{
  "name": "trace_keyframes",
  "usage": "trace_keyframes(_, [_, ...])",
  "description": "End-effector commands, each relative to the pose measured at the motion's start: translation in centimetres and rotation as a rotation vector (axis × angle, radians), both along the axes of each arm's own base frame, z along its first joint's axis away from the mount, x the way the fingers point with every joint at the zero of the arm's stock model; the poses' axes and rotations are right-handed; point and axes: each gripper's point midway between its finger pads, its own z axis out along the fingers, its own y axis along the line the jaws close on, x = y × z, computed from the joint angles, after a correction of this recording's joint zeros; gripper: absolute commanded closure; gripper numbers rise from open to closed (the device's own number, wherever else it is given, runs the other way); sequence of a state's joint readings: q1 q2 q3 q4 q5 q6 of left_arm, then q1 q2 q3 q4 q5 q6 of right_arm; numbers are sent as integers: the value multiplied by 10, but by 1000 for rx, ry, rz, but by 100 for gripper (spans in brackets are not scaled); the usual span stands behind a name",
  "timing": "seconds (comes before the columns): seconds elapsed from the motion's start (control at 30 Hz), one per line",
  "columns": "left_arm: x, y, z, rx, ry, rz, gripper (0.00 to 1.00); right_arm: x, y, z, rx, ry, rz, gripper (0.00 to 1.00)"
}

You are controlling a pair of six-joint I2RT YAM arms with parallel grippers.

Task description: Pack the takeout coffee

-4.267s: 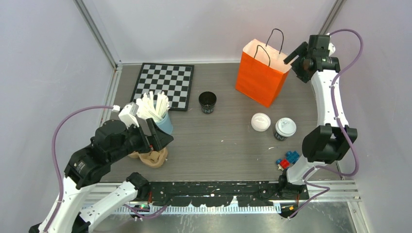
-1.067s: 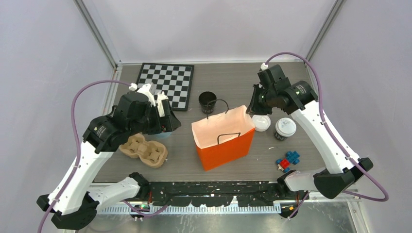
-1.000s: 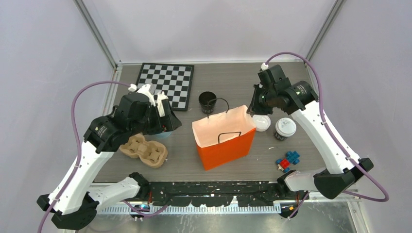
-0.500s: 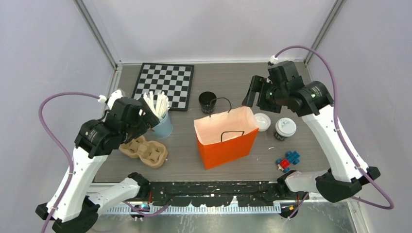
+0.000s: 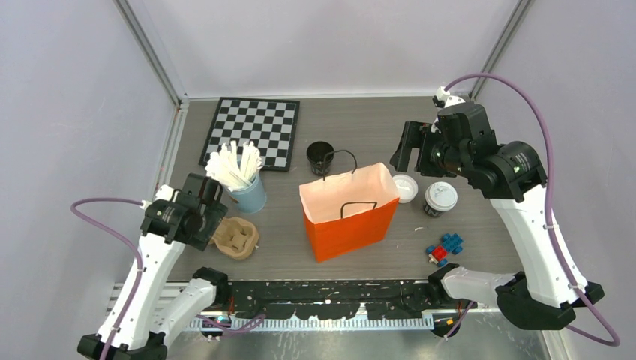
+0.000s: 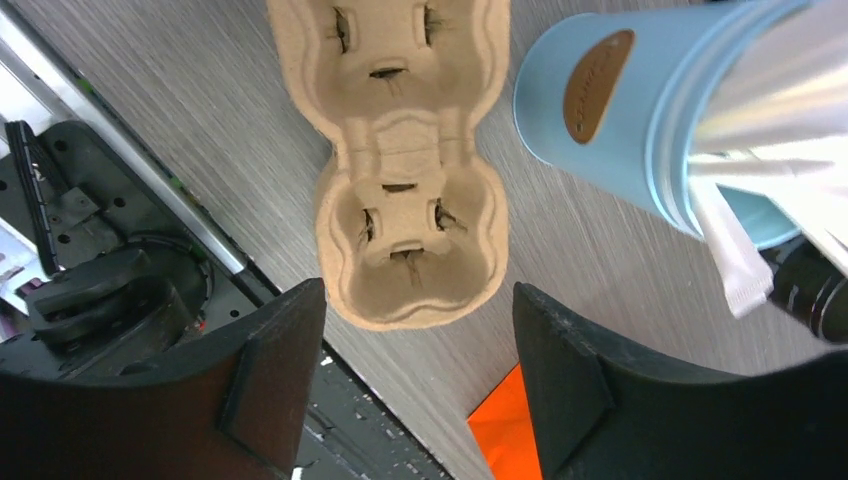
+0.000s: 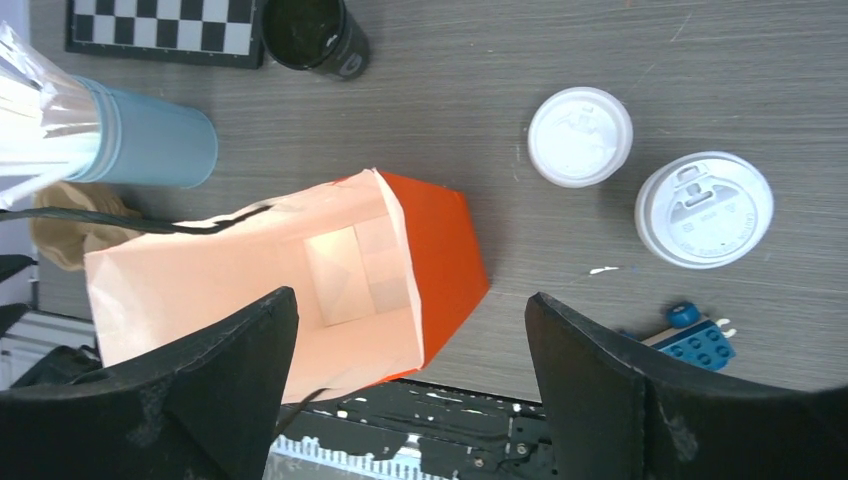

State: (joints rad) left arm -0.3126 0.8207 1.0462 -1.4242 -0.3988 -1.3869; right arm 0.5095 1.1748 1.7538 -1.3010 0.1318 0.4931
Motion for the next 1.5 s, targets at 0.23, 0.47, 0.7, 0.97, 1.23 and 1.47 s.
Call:
trace_keyframes(0.23, [36, 15, -29, -12, 10, 77, 47, 1, -17, 3, -109, -70, 23, 11])
trace_keyframes(0.47, [42, 21, -37, 41, 64, 46, 53, 4, -22, 0, -163, -68, 33, 11])
trace_keyframes(0.7, [27, 24, -52, 50, 147, 84, 53, 8, -21, 0, -184, -65, 43, 11])
trace_keyframes(0.97, [26, 19, -72, -4, 98, 137, 51, 10, -19, -1, -185, -56, 49, 11])
trace_keyframes(1.23, [31, 20, -76, 4, 68, 132, 50, 9, -20, 3, -182, -64, 42, 11])
trace_keyframes(1.47, [37, 24, -71, 29, 67, 130, 51, 11, -19, 1, -185, -54, 46, 11])
